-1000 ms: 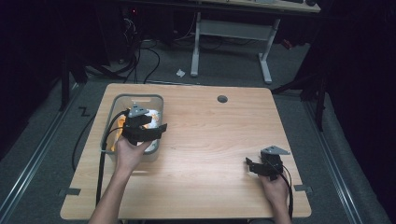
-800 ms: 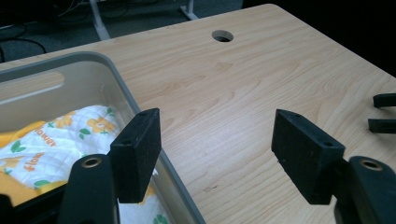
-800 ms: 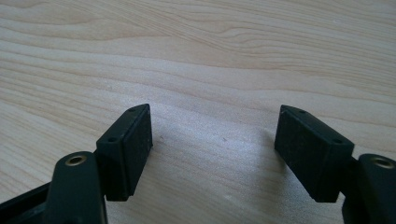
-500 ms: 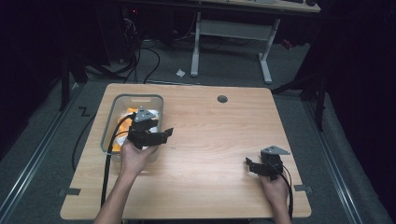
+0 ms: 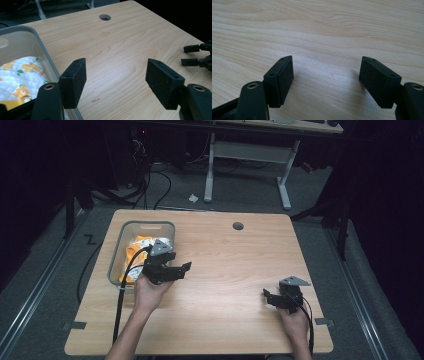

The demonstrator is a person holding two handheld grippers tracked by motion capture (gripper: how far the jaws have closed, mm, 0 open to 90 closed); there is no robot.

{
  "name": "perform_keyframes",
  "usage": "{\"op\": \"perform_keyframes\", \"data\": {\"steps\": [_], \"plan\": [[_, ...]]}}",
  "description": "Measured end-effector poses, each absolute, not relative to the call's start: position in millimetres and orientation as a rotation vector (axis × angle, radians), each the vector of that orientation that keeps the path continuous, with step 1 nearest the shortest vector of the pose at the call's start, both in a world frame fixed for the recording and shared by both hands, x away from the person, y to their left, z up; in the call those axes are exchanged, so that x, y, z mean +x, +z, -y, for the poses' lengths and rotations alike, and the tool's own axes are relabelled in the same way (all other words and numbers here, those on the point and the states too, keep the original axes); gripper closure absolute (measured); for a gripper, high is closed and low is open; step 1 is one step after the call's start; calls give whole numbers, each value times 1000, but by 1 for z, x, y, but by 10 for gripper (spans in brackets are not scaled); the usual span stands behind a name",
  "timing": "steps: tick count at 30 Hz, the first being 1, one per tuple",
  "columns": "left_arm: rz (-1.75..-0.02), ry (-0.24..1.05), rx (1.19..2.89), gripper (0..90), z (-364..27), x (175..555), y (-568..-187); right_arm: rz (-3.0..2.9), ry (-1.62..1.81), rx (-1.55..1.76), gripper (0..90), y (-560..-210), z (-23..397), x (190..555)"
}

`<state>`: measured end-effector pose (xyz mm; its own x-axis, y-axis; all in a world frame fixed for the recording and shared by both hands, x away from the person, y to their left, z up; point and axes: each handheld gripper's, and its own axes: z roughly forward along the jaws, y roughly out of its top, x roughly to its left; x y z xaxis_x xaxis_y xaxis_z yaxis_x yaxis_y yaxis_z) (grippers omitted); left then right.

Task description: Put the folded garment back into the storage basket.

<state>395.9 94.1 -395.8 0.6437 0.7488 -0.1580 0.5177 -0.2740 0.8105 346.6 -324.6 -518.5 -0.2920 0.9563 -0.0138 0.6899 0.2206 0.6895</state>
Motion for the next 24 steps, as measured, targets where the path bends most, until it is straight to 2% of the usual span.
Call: {"op": "perform_keyframes", "data": {"steps": [24], "plan": [[-954,233,1955,336,-73,387,-413,-2061,813,1518,280,-519,324,347]]}}
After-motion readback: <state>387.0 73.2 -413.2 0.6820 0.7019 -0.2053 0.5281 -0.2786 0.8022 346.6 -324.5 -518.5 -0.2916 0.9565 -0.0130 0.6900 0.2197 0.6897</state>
